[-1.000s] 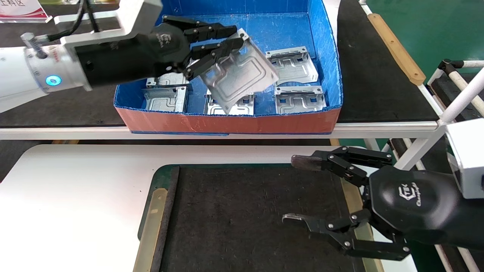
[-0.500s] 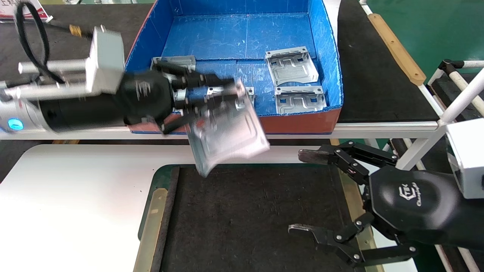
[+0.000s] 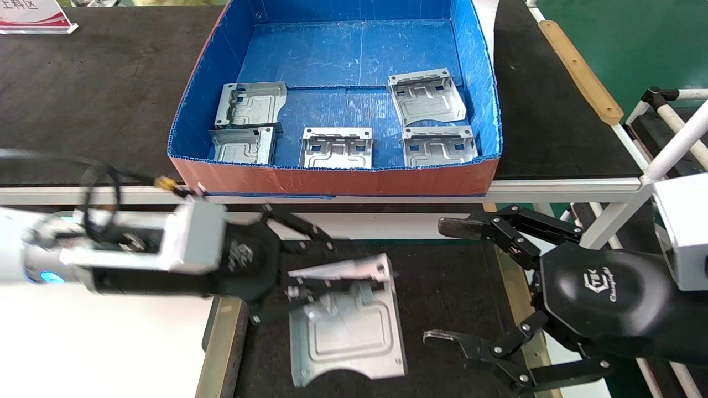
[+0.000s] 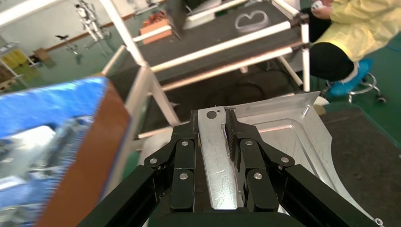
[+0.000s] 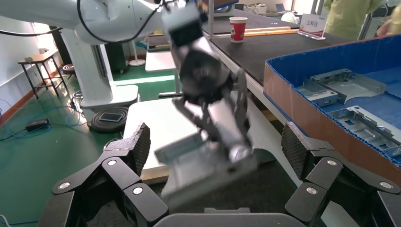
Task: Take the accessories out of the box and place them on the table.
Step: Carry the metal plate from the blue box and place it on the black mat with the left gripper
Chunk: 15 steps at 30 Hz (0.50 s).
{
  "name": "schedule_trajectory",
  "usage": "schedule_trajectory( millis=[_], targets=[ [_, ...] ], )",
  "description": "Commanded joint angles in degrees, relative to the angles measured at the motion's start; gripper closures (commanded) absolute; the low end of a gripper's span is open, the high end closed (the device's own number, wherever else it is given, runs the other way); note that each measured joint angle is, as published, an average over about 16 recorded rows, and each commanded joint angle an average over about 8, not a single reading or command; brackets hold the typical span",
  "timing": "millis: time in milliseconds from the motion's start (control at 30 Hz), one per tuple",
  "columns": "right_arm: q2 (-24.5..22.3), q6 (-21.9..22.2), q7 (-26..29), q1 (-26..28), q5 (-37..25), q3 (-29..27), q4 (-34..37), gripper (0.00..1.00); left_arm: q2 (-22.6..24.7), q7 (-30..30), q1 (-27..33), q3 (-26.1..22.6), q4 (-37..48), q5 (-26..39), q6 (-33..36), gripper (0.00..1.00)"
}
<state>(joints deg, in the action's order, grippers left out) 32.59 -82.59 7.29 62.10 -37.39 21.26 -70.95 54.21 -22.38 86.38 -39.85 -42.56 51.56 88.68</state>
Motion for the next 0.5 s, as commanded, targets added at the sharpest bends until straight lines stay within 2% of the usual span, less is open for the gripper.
schedule_trajectory(
  millis=[33, 233, 500],
  targets=[
    [0.00, 0.00, 0.00, 0.00, 0.00, 0.00, 0.00, 0.00, 0.16, -0.73, -1.12, -1.13, -1.00, 0.02, -0.57, 1.00],
    [0.00, 0.00, 0.00, 0.00, 0.00, 0.00, 0.00, 0.00, 4.76, -6.25, -5.09, -2.36, 0.11, 2.64, -6.25, 1.00],
    [0.00, 0.00, 0.00, 0.00, 0.00, 0.00, 0.00, 0.00, 13.81, -16.69, -9.11, -3.55, 5.73, 6.13, -14.49, 1.00]
  ],
)
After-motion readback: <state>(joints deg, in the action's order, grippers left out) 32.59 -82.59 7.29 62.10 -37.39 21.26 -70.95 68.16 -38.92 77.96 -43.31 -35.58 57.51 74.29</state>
